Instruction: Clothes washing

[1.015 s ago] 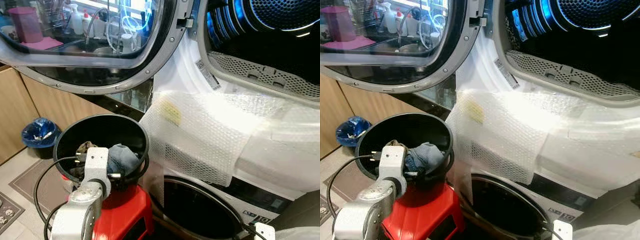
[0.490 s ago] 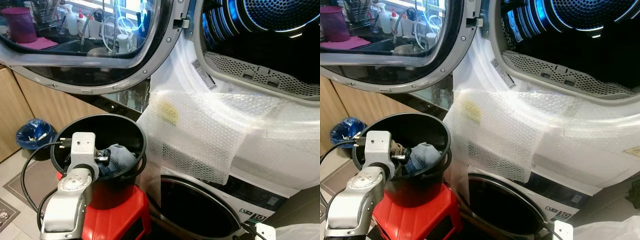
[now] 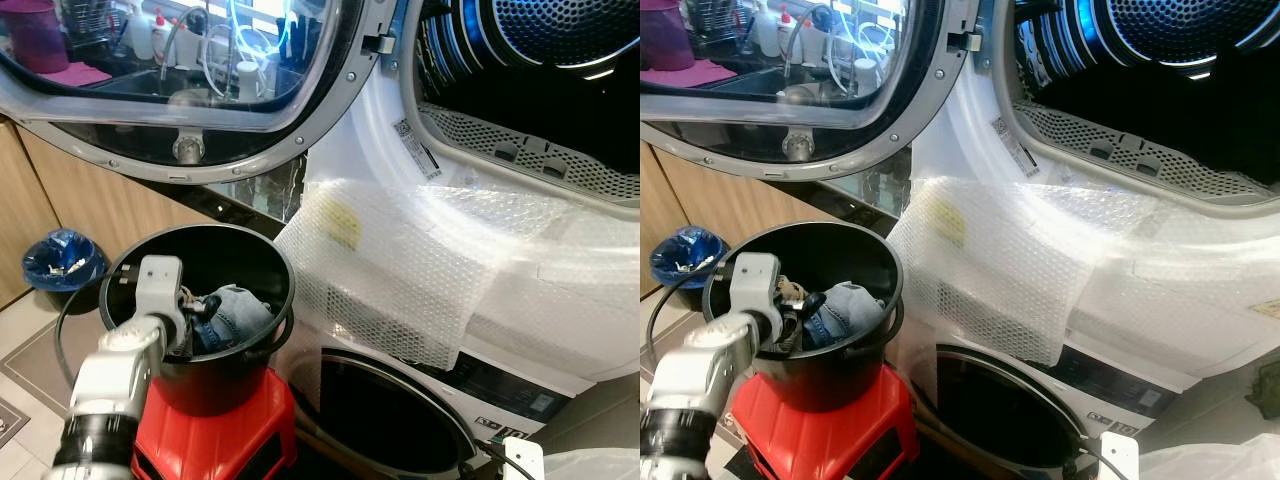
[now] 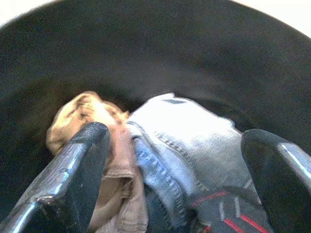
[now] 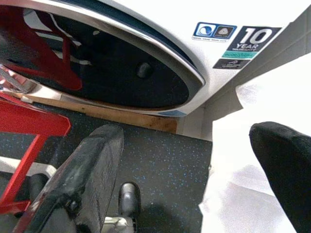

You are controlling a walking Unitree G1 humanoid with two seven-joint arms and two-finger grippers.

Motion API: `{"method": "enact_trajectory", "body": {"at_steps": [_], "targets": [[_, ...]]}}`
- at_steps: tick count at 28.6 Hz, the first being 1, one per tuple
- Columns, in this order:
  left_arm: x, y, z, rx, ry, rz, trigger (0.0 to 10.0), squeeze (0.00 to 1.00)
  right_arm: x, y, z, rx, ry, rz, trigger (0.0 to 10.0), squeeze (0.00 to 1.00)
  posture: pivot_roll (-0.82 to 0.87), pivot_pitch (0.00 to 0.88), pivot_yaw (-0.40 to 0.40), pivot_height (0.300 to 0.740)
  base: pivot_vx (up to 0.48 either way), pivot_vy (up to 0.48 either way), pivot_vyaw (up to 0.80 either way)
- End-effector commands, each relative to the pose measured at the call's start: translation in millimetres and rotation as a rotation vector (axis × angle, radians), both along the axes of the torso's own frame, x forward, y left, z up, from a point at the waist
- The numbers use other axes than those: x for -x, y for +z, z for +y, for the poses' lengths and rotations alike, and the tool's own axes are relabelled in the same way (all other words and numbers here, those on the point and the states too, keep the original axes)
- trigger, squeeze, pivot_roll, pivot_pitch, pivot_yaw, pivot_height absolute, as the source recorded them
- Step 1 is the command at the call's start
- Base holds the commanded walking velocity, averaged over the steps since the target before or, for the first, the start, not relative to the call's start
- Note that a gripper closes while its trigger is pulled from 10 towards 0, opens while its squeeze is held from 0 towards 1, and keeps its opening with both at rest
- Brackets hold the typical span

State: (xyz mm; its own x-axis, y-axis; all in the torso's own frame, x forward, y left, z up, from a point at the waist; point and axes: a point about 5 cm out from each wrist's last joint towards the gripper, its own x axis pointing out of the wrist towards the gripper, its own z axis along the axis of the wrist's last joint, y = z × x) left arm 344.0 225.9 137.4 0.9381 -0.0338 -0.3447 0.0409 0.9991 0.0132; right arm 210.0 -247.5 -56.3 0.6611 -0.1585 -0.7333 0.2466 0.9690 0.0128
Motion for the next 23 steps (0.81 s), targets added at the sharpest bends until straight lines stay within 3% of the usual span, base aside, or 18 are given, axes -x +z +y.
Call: {"method": "enact_trajectory", "body": {"at_steps": [1, 6, 10, 16, 21, 22, 23], "targets": [[-2.0, -5.2, -3.0, 0.002, -0.037, 0.021, 10.0, 1.00, 4.0, 0.5, -9.1, 0.015, -0.017, 0.010, 10.0, 0.00, 0.07, 0.085, -0.164, 0.740, 0.000, 0.000, 0.00], [-17.2, -0.4, -2.0, 0.049, -0.178, 0.000, 10.0, 1.00, 7.5, -0.8, -10.8, 0.024, -0.012, 0.018, 10.0, 0.00, 0.06, 0.082, -0.166, 0.740, 0.000, 0.000, 0.00], [-26.9, 2.9, 8.1, 0.034, -0.169, 0.062, 10.0, 1.00, 8.1, -0.6, -12.2, 0.025, -0.015, 0.018, 10.0, 0.00, 0.05, 0.084, -0.166, 0.740, 0.000, 0.000, 0.00], [-18.9, -22.6, 7.6, -0.095, -0.323, 0.252, 10.0, 1.00, 9.0, -0.5, -14.1, 0.032, -0.007, 0.023, 10.0, 0.00, 0.04, 0.090, -0.171, 0.740, 0.000, 0.000, 0.00], [-10.0, -40.0, 1.2, -0.103, -0.438, 0.317, 10.0, 1.00, 9.2, -0.3, -15.0, 0.036, -0.004, 0.024, 10.0, 0.00, 0.03, 0.091, -0.173, 0.740, 0.000, 0.000, 0.00], [-7.3, -45.8, -3.6, -0.057, -0.463, 0.328, 10.0, 0.00, 8.4, 0.5, -15.9, 0.039, -0.001, 0.021, 10.0, 0.00, 0.03, 0.093, -0.177, 0.740, 0.000, 0.000, 0.00], [-6.8, -47.5, -5.4, -0.035, -0.464, 0.328, 10.0, 0.00, 8.2, 0.9, -16.6, 0.041, -0.001, 0.020, 10.0, 0.00, 0.02, 0.088, -0.177, 0.740, 0.000, 0.000, 0.00]]}}
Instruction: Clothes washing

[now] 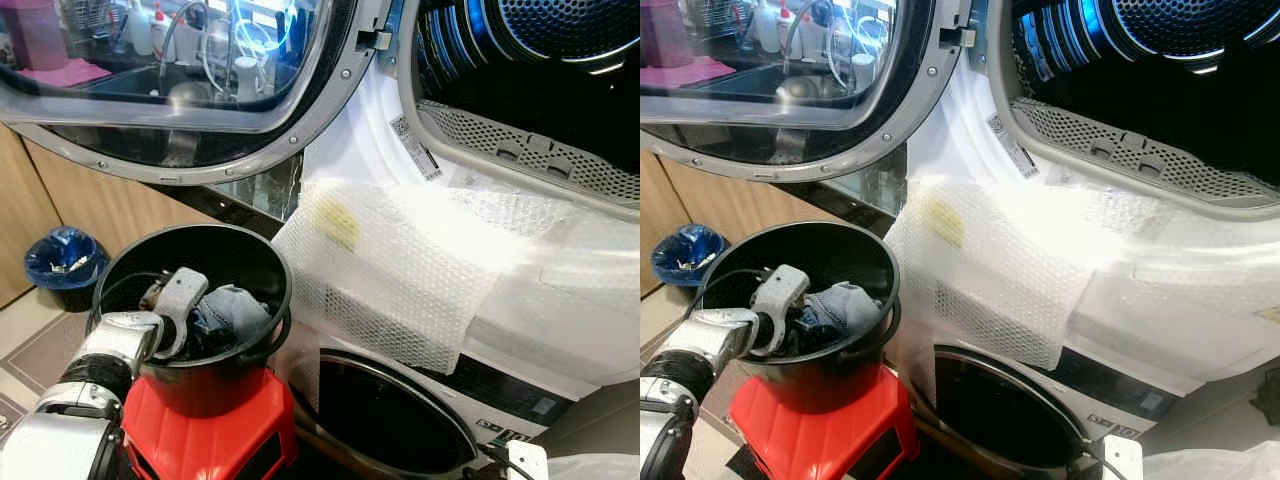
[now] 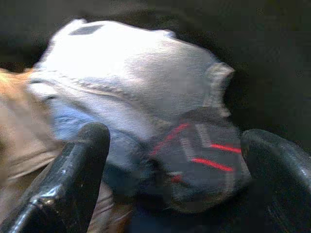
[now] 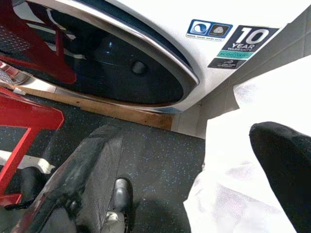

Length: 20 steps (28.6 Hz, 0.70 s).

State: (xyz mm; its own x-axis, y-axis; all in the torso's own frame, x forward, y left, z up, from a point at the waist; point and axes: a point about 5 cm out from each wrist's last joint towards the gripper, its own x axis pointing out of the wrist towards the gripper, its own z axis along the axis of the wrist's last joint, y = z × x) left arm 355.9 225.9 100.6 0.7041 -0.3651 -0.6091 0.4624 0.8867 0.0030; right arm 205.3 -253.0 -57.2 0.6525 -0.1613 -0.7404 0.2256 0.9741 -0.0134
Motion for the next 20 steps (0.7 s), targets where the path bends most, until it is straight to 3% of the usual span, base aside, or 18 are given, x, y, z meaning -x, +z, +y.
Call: {"method": "enact_trajectory", "body": {"at_steps": [1, 11, 20], "targets": [[5.4, -12.0, -6.8, 0.054, -0.013, 0.045, 10.0, 0.00, 3.4, 2.1, -11.6, 0.019, -0.022, 0.002, 10.0, 0.00, 0.02, 0.088, -0.177, 0.740, 0.000, 0.000, 0.00], [8.6, -24.3, -16.2, 0.150, 0.061, 0.108, 10.0, 0.00, 1.8, 4.2, -14.7, 0.027, -0.024, -0.005, 10.0, 0.00, 0.00, 0.063, -0.174, 0.740, 0.000, 0.000, 0.00], [19.1, -43.7, -9.9, 0.073, 0.185, 0.177, 10.0, 0.00, -1.2, 5.9, -14.8, 0.026, -0.027, -0.012, 10.0, 0.00, 0.00, 0.066, -0.174, 0.740, 0.000, 0.000, 0.00]]}}
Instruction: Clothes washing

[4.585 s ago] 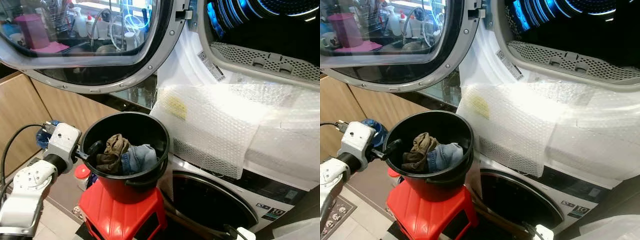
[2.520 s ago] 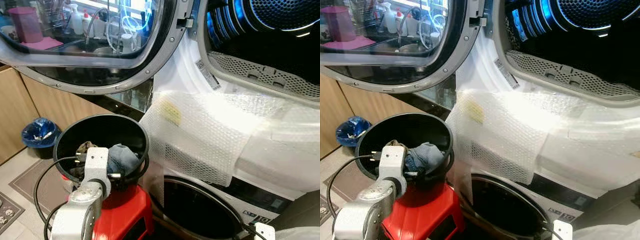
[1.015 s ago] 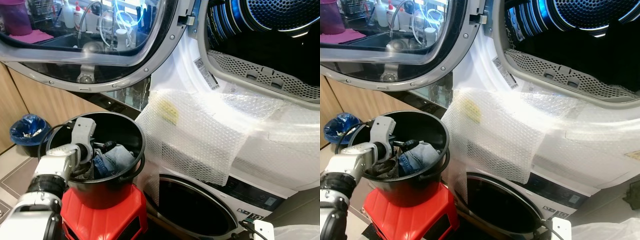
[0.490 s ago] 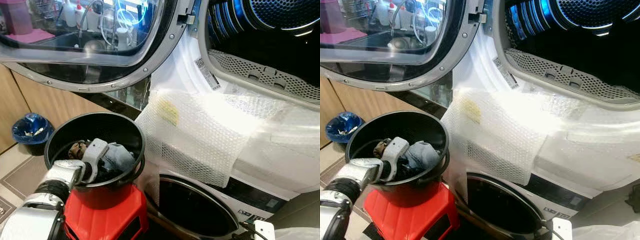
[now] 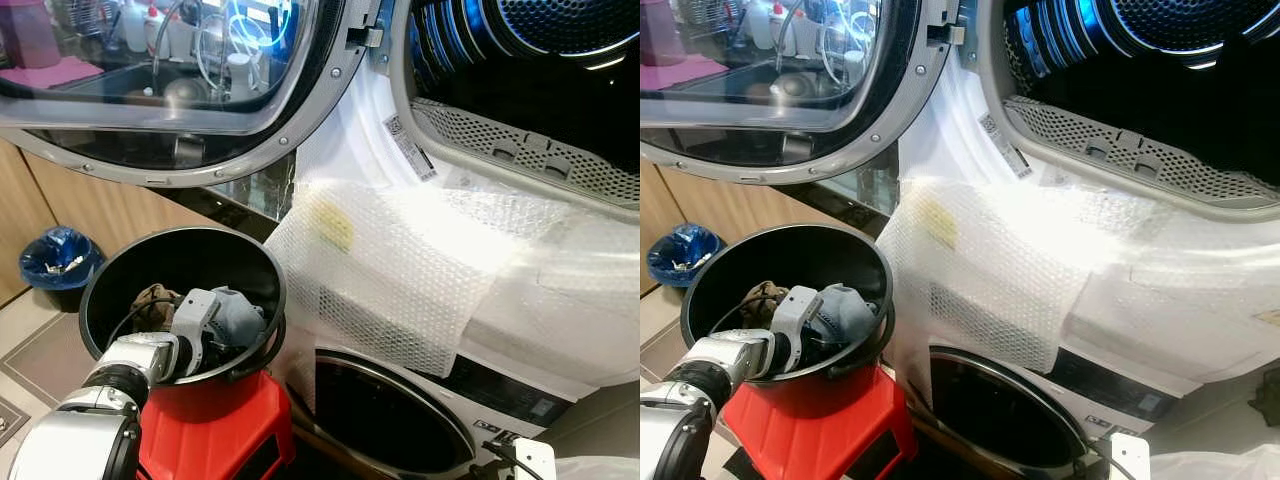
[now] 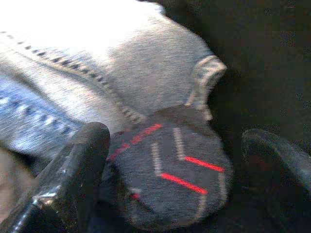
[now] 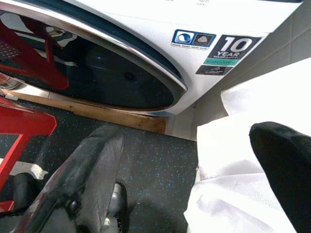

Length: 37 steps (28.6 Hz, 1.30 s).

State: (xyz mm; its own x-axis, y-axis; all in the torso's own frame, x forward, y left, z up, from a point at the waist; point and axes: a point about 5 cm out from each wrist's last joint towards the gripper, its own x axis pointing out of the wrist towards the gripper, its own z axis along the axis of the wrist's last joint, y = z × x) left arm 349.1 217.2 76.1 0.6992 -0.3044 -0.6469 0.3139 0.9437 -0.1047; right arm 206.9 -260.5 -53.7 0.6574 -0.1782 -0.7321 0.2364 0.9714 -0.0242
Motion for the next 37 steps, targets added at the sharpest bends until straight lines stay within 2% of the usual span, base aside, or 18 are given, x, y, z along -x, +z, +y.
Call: {"method": "enact_trajectory", "body": {"at_steps": [1, 3, 6, 8, 9, 10, 11, 12, 13, 16, 20, 37], "targets": [[13.3, -20.3, -0.7, -0.003, 0.025, 0.094, 10.0, 0.00, 0.1, 2.5, -7.1, 0.012, -0.016, -0.004, 10.0, 0.00, 0.00, 0.069, -0.174, 0.740, 0.000, 0.000, 0.00], [15.1, -22.5, 0.1, -0.011, 0.024, 0.107, 10.0, 0.00, -0.7, 2.8, -6.5, 0.011, -0.015, -0.005, 10.0, 0.00, 0.00, 0.069, -0.175, 0.740, 0.000, 0.000, 0.00], [21.2, -28.5, 0.6, -0.073, -0.064, 0.149, 10.0, 0.00, -3.3, 3.6, -4.9, 0.008, -0.009, -0.008, 10.0, 0.00, 0.00, 0.070, -0.175, 0.740, 0.000, 0.000, 0.00], [25.5, -32.1, 5.6, -0.147, -0.115, 0.174, 10.0, 0.00, -6.4, 4.8, -3.0, 0.007, 0.000, -0.013, 10.0, 0.00, 0.01, 0.074, -0.173, 0.740, 0.000, 0.000, 0.00], [26.5, -32.9, 7.1, -0.160, -0.119, 0.180, 9.5, 0.00, -7.2, 5.1, -2.6, 0.007, 0.001, -0.015, 10.0, 0.00, 0.01, 0.074, -0.173, 0.740, 0.000, 0.000, 0.00], [26.9, -33.2, 7.8, -0.164, -0.119, 0.183, 9.5, 0.00, -7.5, 5.2, -2.3, 0.006, 0.001, -0.016, 10.0, 0.00, 0.01, 0.074, -0.173, 0.740, 0.000, 0.000, 0.00], [27.8, -33.9, 8.8, -0.174, -0.122, 0.188, 5.3, 0.00, -8.0, 5.4, -2.0, 0.006, 0.002, -0.017, 10.0, 0.00, 0.01, 0.074, -0.173, 0.740, 0.000, 0.000, 0.00], [28.3, -34.4, 9.4, -0.181, -0.125, 0.191, 5.3, 0.00, -8.3, 5.5, -1.7, 0.005, 0.003, -0.017, 10.0, 0.00, 0.01, 0.074, -0.173, 0.740, 0.000, 0.000, 0.00], [30.7, -36.6, 10.5, -0.199, -0.143, 0.205, 0.0, 0.00, -9.0, 5.7, -1.0, 0.006, 0.009, -0.018, 10.0, 0.00, 0.01, 0.074, -0.173, 0.740, 0.000, 0.000, 0.00], [35.5, -41.4, 11.8, -0.227, -0.179, 0.233, 0.0, 0.00, -10.8, 6.2, 1.0, 0.009, 0.027, -0.018, 10.0, 0.00, 0.01, 0.081, -0.173, 0.740, 0.000, 0.000, 0.00], [36.9, -42.3, 12.3, -0.223, -0.189, 0.239, 0.0, 0.00, -12.7, 6.7, 2.8, 0.009, 0.036, -0.020, 10.0, 0.00, 0.01, 0.081, -0.173, 0.740, 0.000, 0.000, 0.00], [32.2, -38.3, 8.6, -0.173, -0.168, 0.190, 0.0, 0.00, -18.9, 8.5, 8.7, 0.012, 0.064, -0.026, 10.0, 0.00, 0.02, 0.073, -0.177, 0.740, 0.000, 0.000, 0.00]]}}
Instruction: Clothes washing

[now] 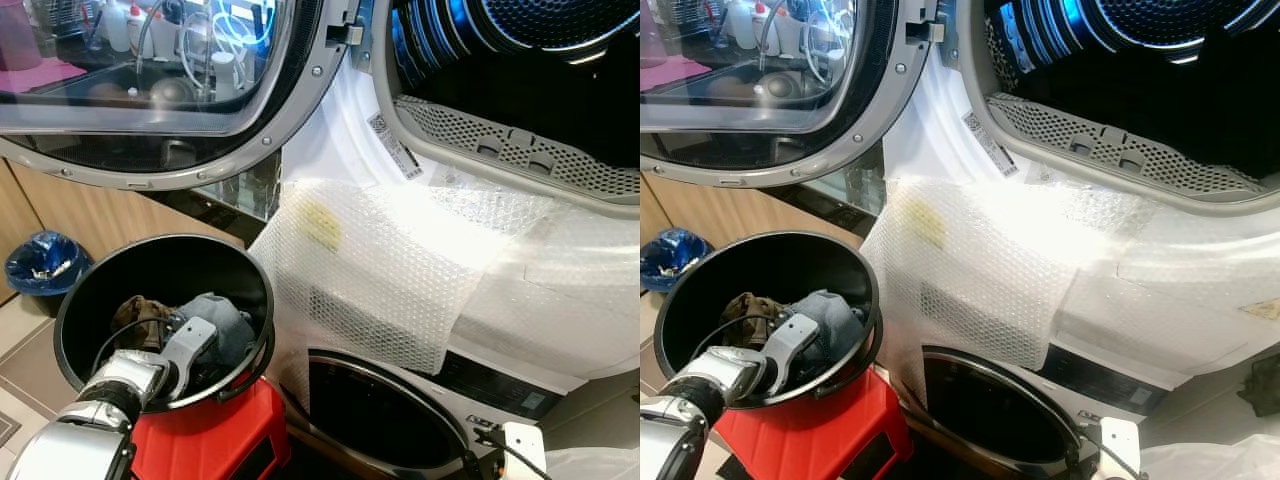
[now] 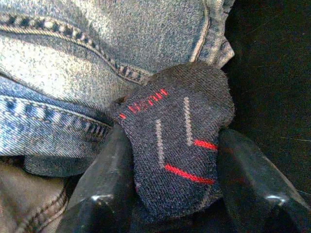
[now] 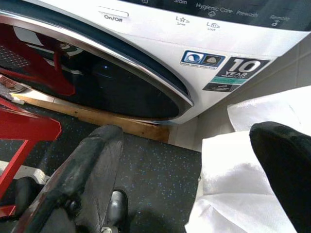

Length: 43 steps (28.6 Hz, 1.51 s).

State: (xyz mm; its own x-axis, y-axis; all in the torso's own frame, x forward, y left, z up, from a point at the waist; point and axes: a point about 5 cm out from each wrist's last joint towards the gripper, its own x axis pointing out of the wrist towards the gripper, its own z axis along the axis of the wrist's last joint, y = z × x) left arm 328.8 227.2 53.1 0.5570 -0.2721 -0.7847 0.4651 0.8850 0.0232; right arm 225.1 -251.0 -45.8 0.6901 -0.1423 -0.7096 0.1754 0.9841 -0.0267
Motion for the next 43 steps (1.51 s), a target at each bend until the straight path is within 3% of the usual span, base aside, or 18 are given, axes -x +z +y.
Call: {"method": "enact_trajectory", "body": {"at_steps": [1, 6, 7, 11, 14, 16, 19, 22, 29, 32, 34, 38, 43], "targets": [[12.3, -15.8, -2.2, 0.020, 0.007, 0.064, 0.0, 0.00, -1.4, 0.8, 0.0, 0.002, 0.002, 0.004, 10.0, 0.00, 0.02, 0.071, -0.176, 0.740, 0.000, 0.000, 0.00], [12.1, -15.8, -3.2, 0.039, 0.014, 0.057, 0.0, 0.00, -2.2, 1.0, 1.0, 0.000, 0.004, 0.002, 10.0, 0.00, 0.03, 0.065, -0.176, 0.740, 0.000, 0.000, 0.00], [7.7, -11.0, -3.6, 0.084, 0.056, 0.017, 0.0, 0.00, -2.7, 1.0, 1.9, -0.001, 0.005, 0.001, 10.0, 0.00, 0.03, 0.057, -0.172, 0.740, 0.000, 0.000, 0.00], [1.6, -3.6, -1.6, 0.109, 0.098, -0.046, 0.0, 0.00, -2.9, 0.9, 2.6, -0.003, 0.003, 0.000, 10.0, 0.00, 0.03, 0.048, -0.169, 0.740, 0.000, 0.000, 0.00], [-11.3, 19.3, 2.0, 0.178, 0.145, -0.171, 0.0, 0.00, -3.0, 0.9, 2.8, -0.007, -0.001, -0.004, 10.0, 0.00, 0.03, 0.040, -0.166, 0.740, 0.000, 0.000, 0.00], [-13.8, 26.5, 3.5, 0.181, 0.149, -0.206, 0.0, 0.00, -3.0, 0.9, 2.9, -0.008, -0.002, -0.005, 10.0, 0.00, 0.03, 0.040, -0.166, 0.740, 0.000, 0.000, 0.00], [-16.2, 54.5, 5.7, 0.188, 0.148, -0.323, 0.0, 0.00, -3.8, 1.4, 3.2, -0.013, -0.004, -0.008, 10.0, 0.00, 0.04, 0.050, -0.167, 0.740, 0.000, 0.000, 0.00], [-7.0, 91.0, -2.8, 0.216, 0.077, -0.439, 0.0, 0.00, -5.7, 2.4, 3.9, -0.022, -0.007, -0.015, 10.0, 0.00, 0.05, 0.060, -0.169, 0.740, 0.000, 0.000, 0.00], [8.7, 126.1, -21.9, 0.231, -0.070, -0.554, 0.0, 0.00, -9.1, 3.9, 6.4, -0.035, -0.004, -0.025, 10.0, 0.00, 0.05, 0.067, -0.165, 0.740, 0.000, 0.000, 0.00], [33.8, 155.5, -50.3, 0.308, -0.239, -0.633, 0.0, 0.00, -14.9, 7.5, 10.3, -0.076, 0.005, -0.063, 10.0, 0.00, 0.06, 0.072, -0.158, 0.740, 0.000, 0.000, 0.00], [40.0, 168.0, -55.6, 0.320, -0.254, -0.663, 0.0, 0.00, -19.8, 11.2, 12.6, -0.112, 0.014, -0.099, 10.0, 0.00, 0.06, 0.073, -0.154, 0.740, 0.000, 0.000, 0.00], [45.1, 184.7, -66.7, 0.374, -0.281, -0.695, 0.0, 0.00, -30.7, 20.2, 17.6, -0.204, 0.044, -0.179, 10.0, 0.00, 0.06, 0.073, -0.147, 0.740, 0.000, 0.000, 0.00], [52.6, 187.9, -87.6, 0.429, -0.361, -0.668, 0.0, 0.00, -41.1, 31.2, 24.9, -0.331, 0.142, -0.258, 10.0, 0.00, 0.05, 0.073, -0.131, 0.740, 0.000, 0.000, 0.00]]}}
